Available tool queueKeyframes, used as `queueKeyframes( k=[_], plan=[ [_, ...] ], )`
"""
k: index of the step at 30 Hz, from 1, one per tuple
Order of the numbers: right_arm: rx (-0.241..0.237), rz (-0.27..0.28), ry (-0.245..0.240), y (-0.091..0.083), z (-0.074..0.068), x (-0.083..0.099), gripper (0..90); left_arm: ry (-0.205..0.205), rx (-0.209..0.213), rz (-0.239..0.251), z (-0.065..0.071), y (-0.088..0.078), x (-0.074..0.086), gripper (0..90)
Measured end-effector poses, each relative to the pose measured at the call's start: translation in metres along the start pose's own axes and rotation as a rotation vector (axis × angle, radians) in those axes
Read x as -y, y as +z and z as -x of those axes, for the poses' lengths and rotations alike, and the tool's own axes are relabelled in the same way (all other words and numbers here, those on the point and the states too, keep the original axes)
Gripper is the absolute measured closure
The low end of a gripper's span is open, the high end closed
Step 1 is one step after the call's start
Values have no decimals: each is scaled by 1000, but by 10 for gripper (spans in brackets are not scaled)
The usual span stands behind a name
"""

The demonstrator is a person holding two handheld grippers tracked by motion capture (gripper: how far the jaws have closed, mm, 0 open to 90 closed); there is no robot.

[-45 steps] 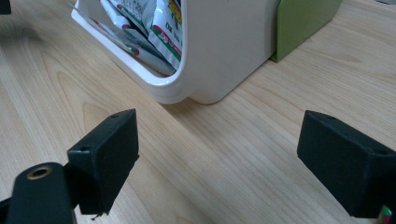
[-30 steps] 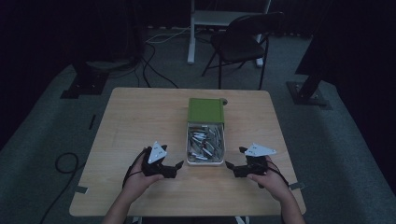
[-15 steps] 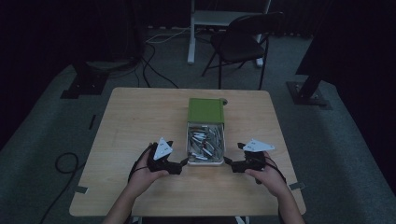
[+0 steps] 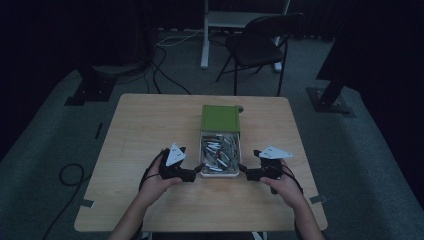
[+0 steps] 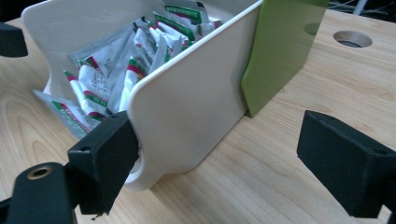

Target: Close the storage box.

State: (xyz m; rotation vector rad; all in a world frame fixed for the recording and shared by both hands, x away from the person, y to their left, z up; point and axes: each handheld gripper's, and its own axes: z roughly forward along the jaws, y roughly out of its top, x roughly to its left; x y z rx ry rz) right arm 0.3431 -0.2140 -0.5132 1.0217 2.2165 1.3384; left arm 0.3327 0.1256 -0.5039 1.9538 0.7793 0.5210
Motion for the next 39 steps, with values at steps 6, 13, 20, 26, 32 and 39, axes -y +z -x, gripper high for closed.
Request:
queueKeyframes(
  k=[6, 13, 20, 26, 32, 39],
  plan=[
    [5, -3, -3, 1, -1, -1, 126, -1, -13, -6, -5, 3, -1, 94],
    [1, -2, -2, 2, 0, -1, 125, -5, -4, -13, -6, 6, -2, 94],
    [3, -6, -5, 3, 0, -3, 124, -12, -3, -18, -9, 9, -5, 88],
    [5, -5, -6, 5, 1, -4, 124, -12, -8, -24, -12, 11, -7, 83],
    [10, -9, -4, 6, 3, -5, 125, -10, -6, -29, -13, 14, -8, 79],
    [15, -7, -1, 8, 5, -7, 125, -13, -6, -29, -15, 17, -10, 79]
  ],
)
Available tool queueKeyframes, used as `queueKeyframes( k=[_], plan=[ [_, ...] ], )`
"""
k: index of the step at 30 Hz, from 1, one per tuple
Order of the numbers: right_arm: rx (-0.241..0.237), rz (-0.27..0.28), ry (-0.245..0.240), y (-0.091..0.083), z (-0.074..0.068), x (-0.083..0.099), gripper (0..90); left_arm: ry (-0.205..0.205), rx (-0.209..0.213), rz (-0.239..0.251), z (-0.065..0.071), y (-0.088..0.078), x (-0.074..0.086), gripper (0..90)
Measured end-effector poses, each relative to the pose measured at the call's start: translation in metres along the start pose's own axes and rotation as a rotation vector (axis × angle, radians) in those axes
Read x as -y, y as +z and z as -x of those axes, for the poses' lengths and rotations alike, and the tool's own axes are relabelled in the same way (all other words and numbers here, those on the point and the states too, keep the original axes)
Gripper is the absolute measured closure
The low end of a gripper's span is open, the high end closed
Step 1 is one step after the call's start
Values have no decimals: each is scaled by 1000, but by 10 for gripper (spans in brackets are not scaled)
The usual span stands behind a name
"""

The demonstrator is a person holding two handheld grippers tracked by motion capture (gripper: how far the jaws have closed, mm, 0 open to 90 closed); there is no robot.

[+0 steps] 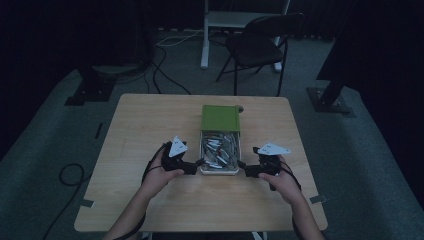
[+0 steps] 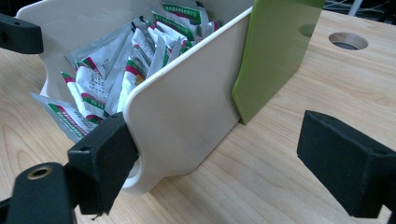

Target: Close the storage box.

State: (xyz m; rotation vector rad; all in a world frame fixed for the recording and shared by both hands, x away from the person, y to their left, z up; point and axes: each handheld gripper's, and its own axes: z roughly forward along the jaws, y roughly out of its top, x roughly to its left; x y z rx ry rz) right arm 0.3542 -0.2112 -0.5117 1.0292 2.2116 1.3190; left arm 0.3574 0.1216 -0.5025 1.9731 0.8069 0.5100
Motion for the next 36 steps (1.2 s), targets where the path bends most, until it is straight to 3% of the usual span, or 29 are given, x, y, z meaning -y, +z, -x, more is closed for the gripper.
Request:
queueKeyframes(
  k=[36],
  plan=[
    [25, -1, 21, 11, 10, -10, 124, -20, -19, -21, -15, 13, -11, 65]
  ],
)
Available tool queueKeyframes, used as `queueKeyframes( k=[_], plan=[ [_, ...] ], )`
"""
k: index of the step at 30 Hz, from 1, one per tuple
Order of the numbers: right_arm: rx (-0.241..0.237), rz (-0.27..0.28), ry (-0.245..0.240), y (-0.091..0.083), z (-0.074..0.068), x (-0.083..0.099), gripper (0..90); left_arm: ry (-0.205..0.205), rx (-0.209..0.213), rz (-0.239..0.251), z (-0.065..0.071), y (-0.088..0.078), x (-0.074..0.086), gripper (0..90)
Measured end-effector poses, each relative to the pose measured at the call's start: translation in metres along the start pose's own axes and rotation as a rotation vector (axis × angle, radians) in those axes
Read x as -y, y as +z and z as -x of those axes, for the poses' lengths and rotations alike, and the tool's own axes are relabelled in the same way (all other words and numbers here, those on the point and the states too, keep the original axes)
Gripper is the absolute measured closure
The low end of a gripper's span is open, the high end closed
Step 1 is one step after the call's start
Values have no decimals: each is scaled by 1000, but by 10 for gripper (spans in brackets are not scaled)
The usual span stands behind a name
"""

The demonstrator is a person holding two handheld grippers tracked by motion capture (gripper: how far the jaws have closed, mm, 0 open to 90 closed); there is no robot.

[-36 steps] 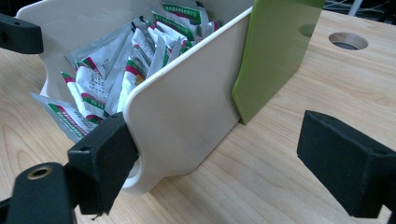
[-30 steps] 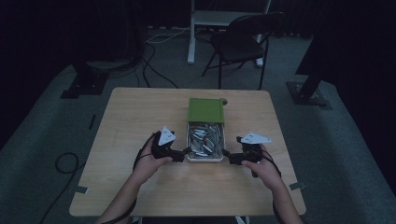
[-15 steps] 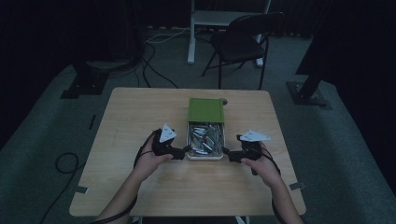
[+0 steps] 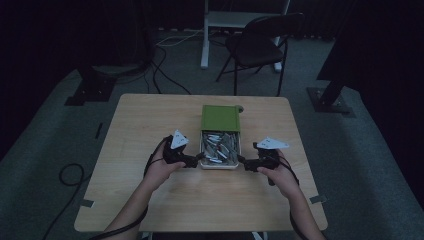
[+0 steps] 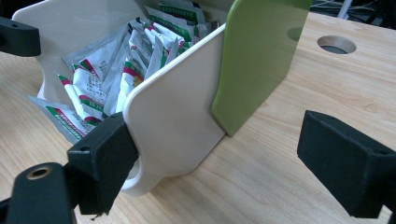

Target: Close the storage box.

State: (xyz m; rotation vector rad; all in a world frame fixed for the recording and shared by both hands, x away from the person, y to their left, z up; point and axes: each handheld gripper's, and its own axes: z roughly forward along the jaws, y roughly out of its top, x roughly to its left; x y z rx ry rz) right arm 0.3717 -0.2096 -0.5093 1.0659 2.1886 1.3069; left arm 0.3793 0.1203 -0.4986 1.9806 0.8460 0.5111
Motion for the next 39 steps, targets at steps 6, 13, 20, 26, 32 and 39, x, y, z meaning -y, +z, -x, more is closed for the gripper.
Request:
queueKeyframes(
  k=[6, 13, 20, 26, 32, 39],
  plan=[
    [5, 3, 7, 2, 2, -3, 124, -4, -3, 1, -2, 2, -2, 65],
    [9, 5, 22, 3, 4, -3, 124, 12, -1, -13, -1, 2, -5, 65],
    [15, 6, 29, 4, 6, -5, 124, -4, 3, -12, -5, 5, -6, 65],
    [15, 5, 33, 7, 8, -7, 124, -11, 1, -15, -8, 7, -7, 65],
    [24, 0, 25, 9, 10, -10, 124, -16, 3, -18, -9, 9, -9, 64],
    [25, -1, 34, 11, 11, -11, 124, -31, -4, -16, -12, 11, -9, 62]
  ],
)
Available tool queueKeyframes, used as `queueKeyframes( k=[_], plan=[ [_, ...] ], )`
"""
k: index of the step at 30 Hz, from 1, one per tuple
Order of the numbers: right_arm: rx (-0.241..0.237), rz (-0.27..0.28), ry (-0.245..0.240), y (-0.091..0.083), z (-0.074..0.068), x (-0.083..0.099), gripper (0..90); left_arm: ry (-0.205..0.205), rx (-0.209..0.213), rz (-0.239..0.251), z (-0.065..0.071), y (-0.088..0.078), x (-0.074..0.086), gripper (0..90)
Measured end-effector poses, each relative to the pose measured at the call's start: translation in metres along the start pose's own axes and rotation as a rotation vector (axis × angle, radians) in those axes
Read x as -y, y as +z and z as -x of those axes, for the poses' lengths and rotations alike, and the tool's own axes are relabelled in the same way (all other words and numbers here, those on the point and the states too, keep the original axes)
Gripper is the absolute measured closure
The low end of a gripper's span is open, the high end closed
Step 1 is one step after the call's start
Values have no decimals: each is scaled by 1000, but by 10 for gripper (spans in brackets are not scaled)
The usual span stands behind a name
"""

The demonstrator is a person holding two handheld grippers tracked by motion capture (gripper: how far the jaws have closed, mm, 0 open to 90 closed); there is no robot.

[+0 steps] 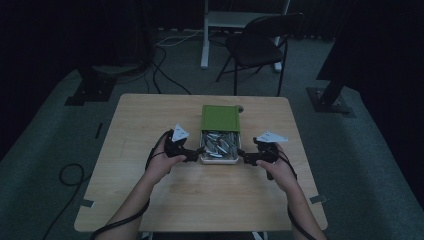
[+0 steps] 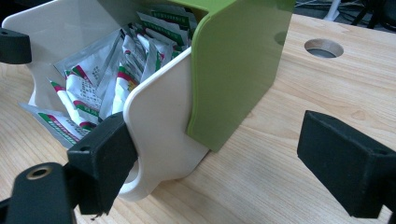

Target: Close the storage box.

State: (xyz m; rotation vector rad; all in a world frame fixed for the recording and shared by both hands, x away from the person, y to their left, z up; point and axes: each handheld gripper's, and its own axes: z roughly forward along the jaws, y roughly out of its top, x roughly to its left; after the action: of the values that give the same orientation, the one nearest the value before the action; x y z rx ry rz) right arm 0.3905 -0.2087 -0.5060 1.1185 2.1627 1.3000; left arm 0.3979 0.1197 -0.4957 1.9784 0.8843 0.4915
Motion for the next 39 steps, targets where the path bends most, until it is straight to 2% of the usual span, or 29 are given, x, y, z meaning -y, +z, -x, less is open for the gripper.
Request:
queueKeyframes(
  k=[11, 17, 23, 39],
  plan=[
    [4, 0, 10, 2, 2, -2, 124, -12, 1, -6, -3, 4, -2, 36],
    [5, 2, 16, 3, 3, -2, 120, 6, 1, -15, -4, 4, -4, 35],
    [9, 0, 17, 5, 3, -3, 121, -13, -5, -10, -7, 7, -5, 35],
    [30, -5, 12, 10, 6, -8, 121, -18, -19, -6, -13, 13, -8, 35]
  ],
)
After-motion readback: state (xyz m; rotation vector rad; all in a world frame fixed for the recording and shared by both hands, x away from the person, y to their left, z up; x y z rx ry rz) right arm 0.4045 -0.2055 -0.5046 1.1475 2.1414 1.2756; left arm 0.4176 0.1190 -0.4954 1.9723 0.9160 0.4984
